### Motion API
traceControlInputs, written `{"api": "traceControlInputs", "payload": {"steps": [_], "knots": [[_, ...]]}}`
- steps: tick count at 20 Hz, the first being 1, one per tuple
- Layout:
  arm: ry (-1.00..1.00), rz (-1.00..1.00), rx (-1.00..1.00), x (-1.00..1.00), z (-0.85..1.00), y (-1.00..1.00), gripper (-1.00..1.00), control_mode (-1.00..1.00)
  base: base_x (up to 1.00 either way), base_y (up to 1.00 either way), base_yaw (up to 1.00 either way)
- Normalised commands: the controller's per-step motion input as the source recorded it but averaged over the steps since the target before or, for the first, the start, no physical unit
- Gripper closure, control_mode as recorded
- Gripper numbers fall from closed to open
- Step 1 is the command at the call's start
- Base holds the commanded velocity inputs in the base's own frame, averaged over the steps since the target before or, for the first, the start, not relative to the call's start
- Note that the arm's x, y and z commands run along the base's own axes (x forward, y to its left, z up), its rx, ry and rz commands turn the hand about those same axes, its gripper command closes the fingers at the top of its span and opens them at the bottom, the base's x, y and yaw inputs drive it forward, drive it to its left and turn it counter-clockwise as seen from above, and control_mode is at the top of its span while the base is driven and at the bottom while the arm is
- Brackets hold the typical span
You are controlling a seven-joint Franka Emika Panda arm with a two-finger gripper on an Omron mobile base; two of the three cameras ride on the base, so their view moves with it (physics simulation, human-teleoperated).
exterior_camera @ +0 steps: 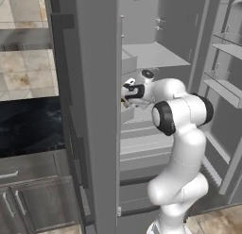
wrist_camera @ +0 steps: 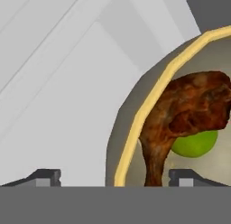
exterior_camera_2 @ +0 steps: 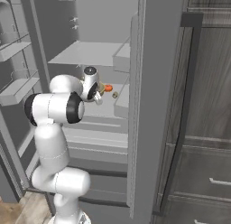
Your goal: Pick the chicken drumstick and lime from their plates and place them in the bowl. Then put the bowl in the fridge.
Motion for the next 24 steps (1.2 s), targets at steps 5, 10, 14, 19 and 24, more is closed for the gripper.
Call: {"api": "traceControlInputs", "payload": {"steps": [5,10,14,19,24], "knots": [[0.00,0.01,0.00,-0.41,0.20,-0.01,-1.00,-1.00,0.00,0.00,0.00],[0.00,0.00,0.00,-0.53,0.12,-0.07,-1.00,-1.00,0.00,0.00,0.00],[0.00,0.03,-0.03,-0.59,0.20,-0.16,-1.00,-1.00,0.00,0.00,0.00],[-0.02,0.01,-0.04,-0.67,0.21,-0.15,-1.00,-1.00,0.00,0.00,0.00],[-0.02,0.00,-0.02,-0.75,0.17,-0.10,-1.00,-1.00,0.00,0.00,0.00]]}}
